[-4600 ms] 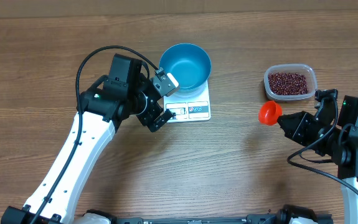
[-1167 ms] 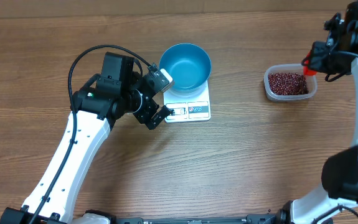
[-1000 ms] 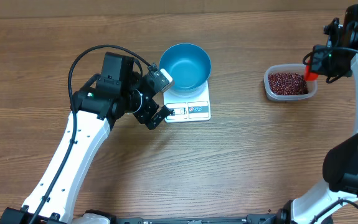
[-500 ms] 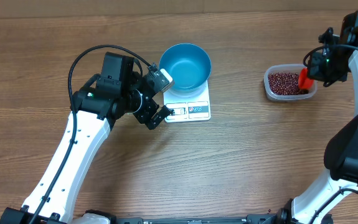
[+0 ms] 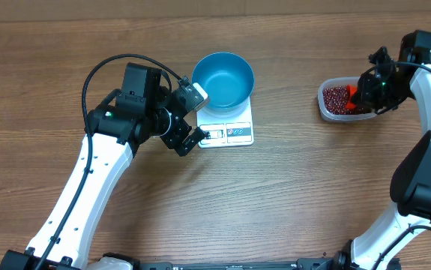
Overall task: Scoop item into bowl and weigh 150g on scale
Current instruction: 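Lower the red scoop into the bean tub with the right gripper, then scoop beans and lift the red scoop out of the tub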
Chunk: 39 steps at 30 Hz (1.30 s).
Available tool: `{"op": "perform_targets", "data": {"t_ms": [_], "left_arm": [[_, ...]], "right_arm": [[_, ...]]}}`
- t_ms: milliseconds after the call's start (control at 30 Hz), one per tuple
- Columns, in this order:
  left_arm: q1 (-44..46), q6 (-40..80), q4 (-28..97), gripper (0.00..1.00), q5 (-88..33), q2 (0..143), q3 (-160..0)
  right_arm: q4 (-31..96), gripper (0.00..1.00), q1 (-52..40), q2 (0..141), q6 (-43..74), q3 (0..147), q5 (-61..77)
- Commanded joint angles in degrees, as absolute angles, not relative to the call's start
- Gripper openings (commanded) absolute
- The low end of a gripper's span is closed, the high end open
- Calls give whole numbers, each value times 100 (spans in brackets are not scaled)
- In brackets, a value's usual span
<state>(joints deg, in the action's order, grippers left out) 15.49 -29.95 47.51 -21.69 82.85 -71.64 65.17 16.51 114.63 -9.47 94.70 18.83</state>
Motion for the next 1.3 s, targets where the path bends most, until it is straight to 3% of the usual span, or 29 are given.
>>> {"op": "perform_targets", "data": {"t_ms": [0, 767, 1267], "left_arm": [[1538, -2915, 4735, 99, -2206, 8315, -7135], [1538, -2915, 4735, 99, -2206, 8315, -7135], [1538, -2915, 4735, 100, -2206, 8315, -7135]], "right_arm": [[6455, 4, 1693, 11526, -991, 9268, 2432], [6326, 4, 2858, 11528, -956, 8676, 4456], [6285, 4, 3479, 11526, -1638, 8160, 6208]]}}
